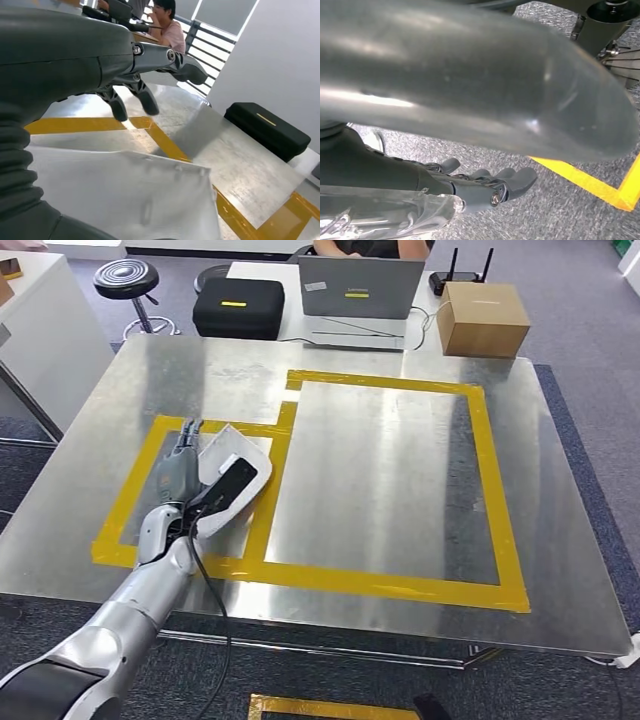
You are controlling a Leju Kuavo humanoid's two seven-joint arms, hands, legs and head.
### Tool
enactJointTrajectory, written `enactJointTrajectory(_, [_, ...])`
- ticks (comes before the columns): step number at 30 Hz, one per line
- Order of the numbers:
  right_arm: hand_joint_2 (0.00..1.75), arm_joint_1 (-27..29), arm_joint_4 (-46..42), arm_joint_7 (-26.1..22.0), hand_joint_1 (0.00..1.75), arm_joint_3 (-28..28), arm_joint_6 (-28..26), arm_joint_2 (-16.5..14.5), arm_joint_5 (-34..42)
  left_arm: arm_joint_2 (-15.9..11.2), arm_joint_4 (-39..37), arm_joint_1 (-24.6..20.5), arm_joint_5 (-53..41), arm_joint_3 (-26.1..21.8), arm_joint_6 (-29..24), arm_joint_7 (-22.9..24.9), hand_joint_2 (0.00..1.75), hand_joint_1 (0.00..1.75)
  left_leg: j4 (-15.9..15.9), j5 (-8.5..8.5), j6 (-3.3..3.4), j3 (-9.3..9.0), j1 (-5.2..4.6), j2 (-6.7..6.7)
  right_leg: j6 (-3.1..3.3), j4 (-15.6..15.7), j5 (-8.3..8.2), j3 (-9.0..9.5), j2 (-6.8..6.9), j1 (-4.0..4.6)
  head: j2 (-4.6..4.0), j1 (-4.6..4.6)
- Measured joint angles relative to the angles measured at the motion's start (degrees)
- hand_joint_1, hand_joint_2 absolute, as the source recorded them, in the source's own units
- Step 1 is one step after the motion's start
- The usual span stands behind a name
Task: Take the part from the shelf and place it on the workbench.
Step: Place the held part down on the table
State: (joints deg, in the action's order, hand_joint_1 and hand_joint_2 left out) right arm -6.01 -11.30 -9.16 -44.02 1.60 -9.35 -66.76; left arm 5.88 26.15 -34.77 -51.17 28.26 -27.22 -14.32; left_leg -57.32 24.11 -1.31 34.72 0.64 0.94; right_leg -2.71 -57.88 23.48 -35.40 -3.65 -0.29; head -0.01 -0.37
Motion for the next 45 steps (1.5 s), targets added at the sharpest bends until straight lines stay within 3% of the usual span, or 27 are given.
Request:
enactJointTrajectory(18, [0.00, 0.2, 0.0, -0.1, 0.00, 0.0, 0.0, 0.0, 0.2, -0.1, 3.2, 1.4, 1.1, -0.1, 0.7, -2.1, 0.00, 0.00, 0.0, -0.02, 0.02, 0.02, 0.00, 0.00, -0.01, 0.0, -0.01, -0.01, 0.00, 0.00, -0.01, 0.00])
enactJointTrajectory(34, [0.00, 0.7, 0.0, -0.6, 0.00, 0.0, -0.7, 0.0, 1.4, -2.0, 10.1, 5.3, 3.9, -0.3, -1.0, -3.6, 0.00, 0.00, 0.0, -0.02, 0.02, 0.06, 0.00, 0.01, 0.00, 0.0, -0.01, -0.05, 0.00, 0.00, 0.00, 0.00])
enactJointTrajectory(38, [0.00, 1.5, 0.0, -1.1, 0.00, -0.1, -1.2, 0.0, 2.4, -3.6, 14.2, 8.8, 6.5, -1.3, -2.3, -5.4, 0.00, 0.00, 0.0, 0.03, 0.05, 0.09, -0.03, 0.00, -0.01, 0.0, 0.00, -0.05, -0.03, -0.03, -0.02, -0.01])
enactJointTrajectory(43, [0.00, 3.1, 0.0, -1.9, 0.00, -0.6, -1.4, -0.1, 3.6, -7.1, 25.1, 18.1, 11.1, -3.8, -2.8, -10.4, 0.00, 0.00, 0.1, 0.08, 0.93, -0.08, -0.28, -0.11, -0.70, 0.4, -0.14, 0.10, -0.28, -0.38, -0.01, -0.05])
enactJointTrajectory(45, [0.00, 3.5, 0.0, -2.0, 0.00, -1.0, -1.6, -0.1, 4.1, -7.7, 29.5, 22.4, 13.1, -5.1, -3.0, -12.0, 0.00, 0.00, 0.9, -0.57, 1.33, -0.47, -0.04, -0.53, -0.98, -0.6, 1.06, -0.30, 0.47, -0.31, -0.01, 0.06])
